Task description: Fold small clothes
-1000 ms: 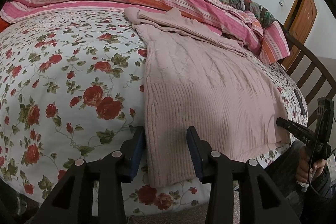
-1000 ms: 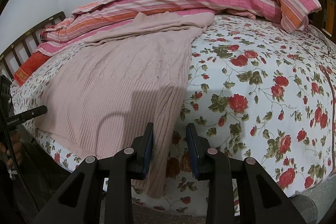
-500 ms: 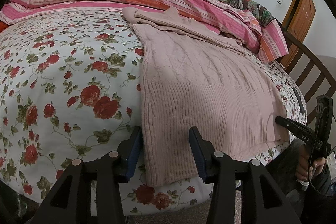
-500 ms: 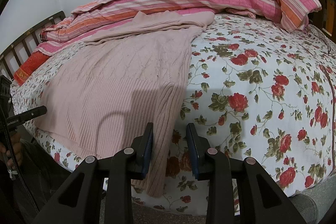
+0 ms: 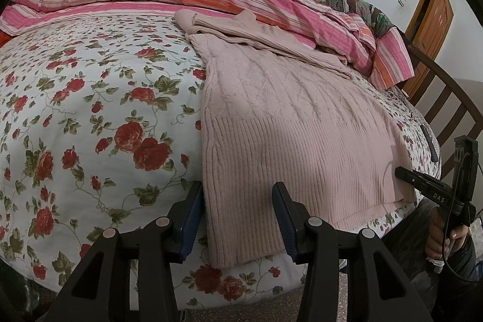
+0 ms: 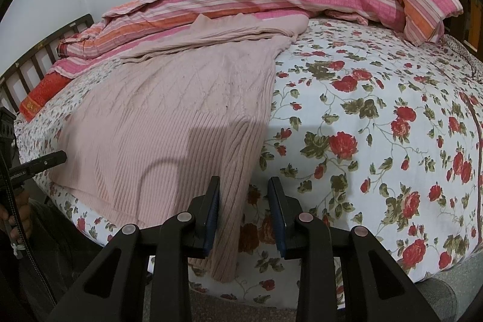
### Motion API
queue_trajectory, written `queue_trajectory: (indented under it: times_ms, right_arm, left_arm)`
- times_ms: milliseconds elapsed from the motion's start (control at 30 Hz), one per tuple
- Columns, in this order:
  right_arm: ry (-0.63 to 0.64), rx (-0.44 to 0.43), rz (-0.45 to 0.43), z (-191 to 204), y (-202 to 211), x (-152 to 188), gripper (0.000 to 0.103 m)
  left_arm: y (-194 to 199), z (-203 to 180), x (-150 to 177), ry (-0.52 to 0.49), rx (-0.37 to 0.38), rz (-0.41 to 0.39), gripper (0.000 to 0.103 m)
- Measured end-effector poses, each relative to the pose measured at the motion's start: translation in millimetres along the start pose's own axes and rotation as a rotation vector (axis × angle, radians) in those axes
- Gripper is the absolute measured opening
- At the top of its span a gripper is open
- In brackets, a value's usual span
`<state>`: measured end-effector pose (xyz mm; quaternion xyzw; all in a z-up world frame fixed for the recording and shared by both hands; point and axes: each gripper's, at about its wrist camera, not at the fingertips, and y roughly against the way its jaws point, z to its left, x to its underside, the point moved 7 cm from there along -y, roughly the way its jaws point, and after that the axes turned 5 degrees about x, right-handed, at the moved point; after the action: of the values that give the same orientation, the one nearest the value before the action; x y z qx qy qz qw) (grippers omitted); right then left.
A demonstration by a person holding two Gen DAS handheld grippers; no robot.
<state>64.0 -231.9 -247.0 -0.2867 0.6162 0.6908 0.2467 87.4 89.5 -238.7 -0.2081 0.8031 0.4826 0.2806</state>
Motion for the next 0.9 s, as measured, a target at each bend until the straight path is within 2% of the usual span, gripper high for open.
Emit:
queue_trajectory:
  times_ms: [900]
  right_arm:
    - [0.024, 0.008, 0.011, 4.1, -0.7, 1.4, 0.038]
  left_arm:
    - [-0.8, -1.4, -0.5, -0.003, 0.001, 0.002, 0.047]
